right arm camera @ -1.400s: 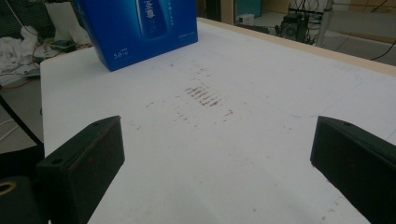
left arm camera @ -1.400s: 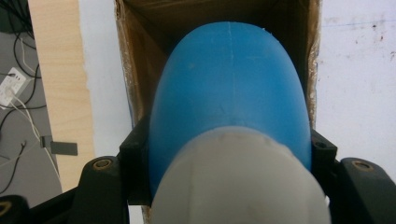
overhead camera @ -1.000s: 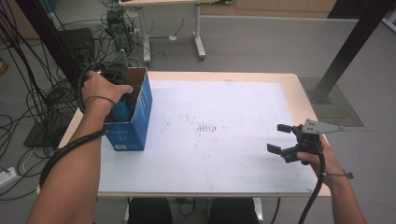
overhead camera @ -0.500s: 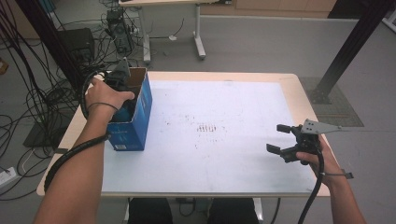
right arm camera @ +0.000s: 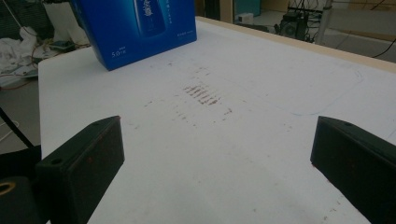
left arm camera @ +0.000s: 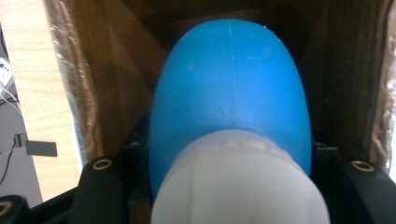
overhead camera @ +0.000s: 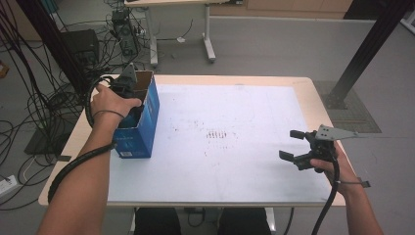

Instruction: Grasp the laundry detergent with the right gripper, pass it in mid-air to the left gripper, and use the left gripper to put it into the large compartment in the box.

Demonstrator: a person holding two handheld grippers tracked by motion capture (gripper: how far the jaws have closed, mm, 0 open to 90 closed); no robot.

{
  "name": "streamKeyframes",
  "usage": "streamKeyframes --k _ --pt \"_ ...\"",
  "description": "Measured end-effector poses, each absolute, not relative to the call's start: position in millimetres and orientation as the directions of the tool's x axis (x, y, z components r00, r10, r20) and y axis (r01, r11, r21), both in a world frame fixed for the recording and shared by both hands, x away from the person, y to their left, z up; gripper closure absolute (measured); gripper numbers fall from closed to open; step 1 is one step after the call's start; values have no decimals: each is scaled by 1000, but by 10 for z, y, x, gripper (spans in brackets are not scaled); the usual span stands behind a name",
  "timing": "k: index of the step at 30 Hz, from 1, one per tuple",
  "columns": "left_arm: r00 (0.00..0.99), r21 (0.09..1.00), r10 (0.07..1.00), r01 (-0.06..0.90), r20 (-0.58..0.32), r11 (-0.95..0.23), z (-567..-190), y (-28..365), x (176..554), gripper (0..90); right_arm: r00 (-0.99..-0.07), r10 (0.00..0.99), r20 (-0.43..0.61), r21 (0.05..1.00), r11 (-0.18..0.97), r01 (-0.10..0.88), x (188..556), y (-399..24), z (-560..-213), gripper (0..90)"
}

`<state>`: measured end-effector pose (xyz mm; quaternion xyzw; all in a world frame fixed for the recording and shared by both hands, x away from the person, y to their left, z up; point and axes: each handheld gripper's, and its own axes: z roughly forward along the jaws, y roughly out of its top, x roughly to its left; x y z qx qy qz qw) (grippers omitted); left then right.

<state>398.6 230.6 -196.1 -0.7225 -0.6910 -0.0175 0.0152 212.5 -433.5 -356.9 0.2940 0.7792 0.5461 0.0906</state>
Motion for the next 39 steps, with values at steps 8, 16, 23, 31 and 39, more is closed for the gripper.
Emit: streamKeyframes --k 8,16,23,31,39 --pt "46 2 998 999 46 -46 -1962 2311 3981 380 -810 559 178 904 233 359 2112 -4338 -3559 26" --pt "39 -1 998 999 50 -39 -1964 2289 3988 381 -806 563 181 904 228 362 2098 -4358 -3569 26" --pt "44 -5 998 999 49 -44 -1959 2299 3987 381 -807 562 182 904 226 362 2104 -4369 -3575 26" --pt "35 -2 998 999 43 -35 -1959 2322 3975 381 -807 562 180 905 226 359 2114 -4355 -3565 26" --pt "35 -1 999 999 41 -35 -1957 2334 3968 381 -808 561 181 905 227 360 2112 -4353 -3568 26"
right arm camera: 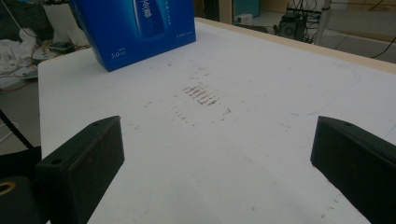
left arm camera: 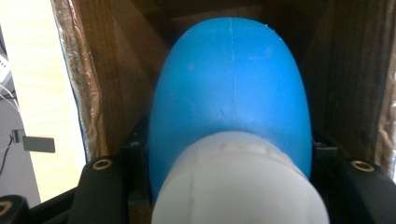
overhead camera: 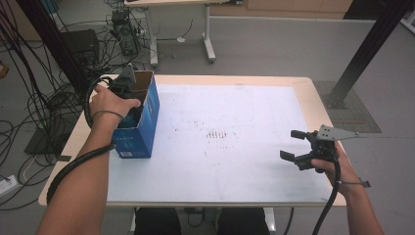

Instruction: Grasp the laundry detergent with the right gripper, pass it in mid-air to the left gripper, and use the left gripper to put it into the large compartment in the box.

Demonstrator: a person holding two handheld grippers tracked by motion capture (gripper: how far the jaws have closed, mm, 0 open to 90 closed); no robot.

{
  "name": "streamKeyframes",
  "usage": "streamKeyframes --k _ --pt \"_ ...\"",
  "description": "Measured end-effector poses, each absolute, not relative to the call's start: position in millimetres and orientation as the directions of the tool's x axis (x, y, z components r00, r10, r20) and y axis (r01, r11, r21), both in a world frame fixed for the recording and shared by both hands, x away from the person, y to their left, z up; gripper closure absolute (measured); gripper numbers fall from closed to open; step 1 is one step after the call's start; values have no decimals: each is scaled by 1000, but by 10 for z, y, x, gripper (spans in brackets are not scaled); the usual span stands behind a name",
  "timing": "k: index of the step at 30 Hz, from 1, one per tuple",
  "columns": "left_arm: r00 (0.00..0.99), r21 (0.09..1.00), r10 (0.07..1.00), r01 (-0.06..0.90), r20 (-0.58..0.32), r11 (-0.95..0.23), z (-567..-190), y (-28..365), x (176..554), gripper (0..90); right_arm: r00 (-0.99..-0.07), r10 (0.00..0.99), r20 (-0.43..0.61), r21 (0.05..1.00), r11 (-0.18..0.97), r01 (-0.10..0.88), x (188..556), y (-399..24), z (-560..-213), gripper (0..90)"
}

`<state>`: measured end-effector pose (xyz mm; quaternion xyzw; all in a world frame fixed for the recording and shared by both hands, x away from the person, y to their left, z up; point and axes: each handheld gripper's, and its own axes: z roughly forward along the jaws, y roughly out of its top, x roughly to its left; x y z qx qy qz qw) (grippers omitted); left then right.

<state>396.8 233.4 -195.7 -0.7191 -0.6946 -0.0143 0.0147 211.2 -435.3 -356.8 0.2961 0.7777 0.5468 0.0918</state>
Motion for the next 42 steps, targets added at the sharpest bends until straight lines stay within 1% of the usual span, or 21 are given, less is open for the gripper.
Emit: streamKeyframes --k 42 --pt "20 1 999 1000 41 -20 -1957 2336 3957 381 -800 570 186 906 216 364 2090 -4391 -3596 24"
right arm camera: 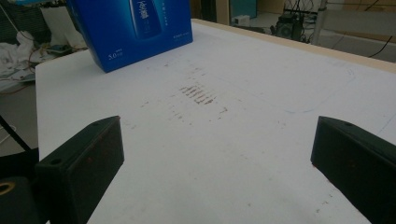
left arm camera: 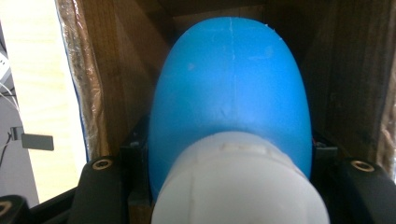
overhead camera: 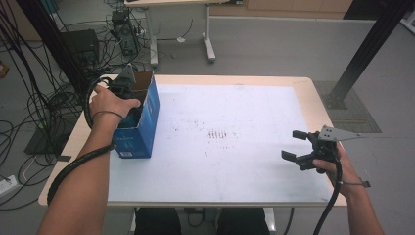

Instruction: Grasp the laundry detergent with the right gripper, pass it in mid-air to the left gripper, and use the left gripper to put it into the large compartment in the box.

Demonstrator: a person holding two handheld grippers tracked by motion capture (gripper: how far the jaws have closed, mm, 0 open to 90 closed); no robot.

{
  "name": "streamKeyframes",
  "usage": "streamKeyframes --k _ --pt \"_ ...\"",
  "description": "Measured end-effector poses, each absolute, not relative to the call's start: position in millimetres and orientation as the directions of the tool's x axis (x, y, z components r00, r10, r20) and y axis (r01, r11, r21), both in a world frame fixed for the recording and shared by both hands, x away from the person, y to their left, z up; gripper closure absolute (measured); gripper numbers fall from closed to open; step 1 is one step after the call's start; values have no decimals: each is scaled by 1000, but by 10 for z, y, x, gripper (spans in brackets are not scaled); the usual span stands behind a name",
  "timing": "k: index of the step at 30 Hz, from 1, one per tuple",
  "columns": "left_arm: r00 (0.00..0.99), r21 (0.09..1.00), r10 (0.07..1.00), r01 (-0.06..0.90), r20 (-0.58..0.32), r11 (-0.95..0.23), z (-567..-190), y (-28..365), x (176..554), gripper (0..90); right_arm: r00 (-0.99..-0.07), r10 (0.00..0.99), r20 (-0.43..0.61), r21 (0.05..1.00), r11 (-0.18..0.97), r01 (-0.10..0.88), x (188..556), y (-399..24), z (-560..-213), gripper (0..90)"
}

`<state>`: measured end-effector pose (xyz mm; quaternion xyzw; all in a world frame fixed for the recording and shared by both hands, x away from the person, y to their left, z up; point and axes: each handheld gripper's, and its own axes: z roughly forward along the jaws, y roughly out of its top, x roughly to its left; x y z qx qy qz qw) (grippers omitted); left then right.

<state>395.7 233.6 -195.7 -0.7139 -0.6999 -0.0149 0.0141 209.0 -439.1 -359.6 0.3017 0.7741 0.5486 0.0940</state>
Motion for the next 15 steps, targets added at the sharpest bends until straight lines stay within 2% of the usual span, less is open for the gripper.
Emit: streamKeyframes --k 15 --pt "19 -4 999 1000 39 -18 -1955 2347 3964 381 -800 571 184 906 217 362 2092 -4396 -3588 24"
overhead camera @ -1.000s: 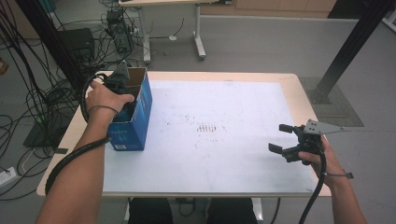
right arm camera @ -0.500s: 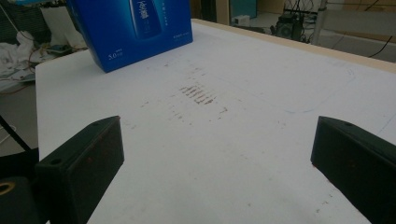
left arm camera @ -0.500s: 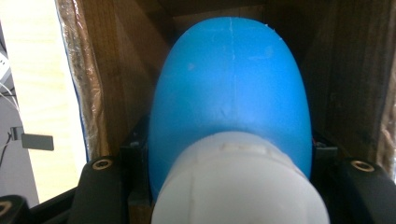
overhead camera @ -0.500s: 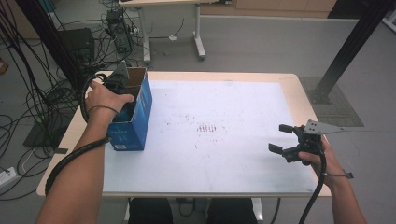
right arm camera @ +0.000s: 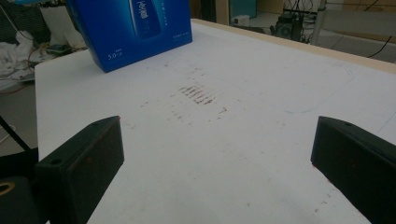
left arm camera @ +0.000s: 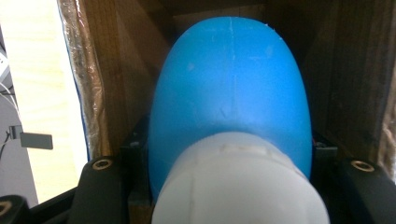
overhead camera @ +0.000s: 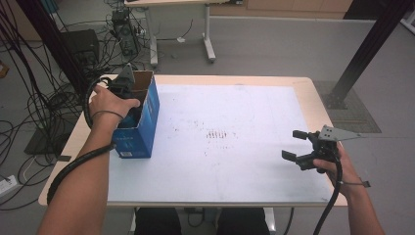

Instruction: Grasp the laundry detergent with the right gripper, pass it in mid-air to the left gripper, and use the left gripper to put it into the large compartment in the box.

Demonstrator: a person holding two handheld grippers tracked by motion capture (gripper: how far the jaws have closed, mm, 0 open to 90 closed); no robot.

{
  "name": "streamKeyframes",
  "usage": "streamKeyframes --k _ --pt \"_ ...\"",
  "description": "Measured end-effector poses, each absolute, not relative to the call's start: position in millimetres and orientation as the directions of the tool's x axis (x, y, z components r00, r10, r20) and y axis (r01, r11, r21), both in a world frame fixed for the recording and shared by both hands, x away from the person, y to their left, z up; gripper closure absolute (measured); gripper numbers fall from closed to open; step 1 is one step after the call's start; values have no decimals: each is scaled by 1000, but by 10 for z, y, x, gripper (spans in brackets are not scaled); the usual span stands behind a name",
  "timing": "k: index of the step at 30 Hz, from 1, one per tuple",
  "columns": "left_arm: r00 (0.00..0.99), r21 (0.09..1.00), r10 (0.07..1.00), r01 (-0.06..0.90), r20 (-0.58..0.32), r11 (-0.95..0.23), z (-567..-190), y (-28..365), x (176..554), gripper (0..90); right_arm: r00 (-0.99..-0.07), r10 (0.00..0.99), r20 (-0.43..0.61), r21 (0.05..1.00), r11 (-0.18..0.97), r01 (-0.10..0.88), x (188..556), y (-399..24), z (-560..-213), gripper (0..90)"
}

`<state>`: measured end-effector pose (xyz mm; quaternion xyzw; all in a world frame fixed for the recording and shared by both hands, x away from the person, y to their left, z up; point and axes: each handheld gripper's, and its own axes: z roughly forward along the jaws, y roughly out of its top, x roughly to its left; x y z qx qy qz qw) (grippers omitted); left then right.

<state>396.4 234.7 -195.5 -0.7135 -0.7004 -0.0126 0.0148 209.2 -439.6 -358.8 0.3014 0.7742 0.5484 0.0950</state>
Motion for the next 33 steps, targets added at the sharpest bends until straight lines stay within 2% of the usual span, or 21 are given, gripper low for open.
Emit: streamKeyframes --k 33 --pt "6 -11 999 1000 33 -5 -1955 2366 3973 378 -799 572 187 906 215 365 2092 -4397 -3604 24"
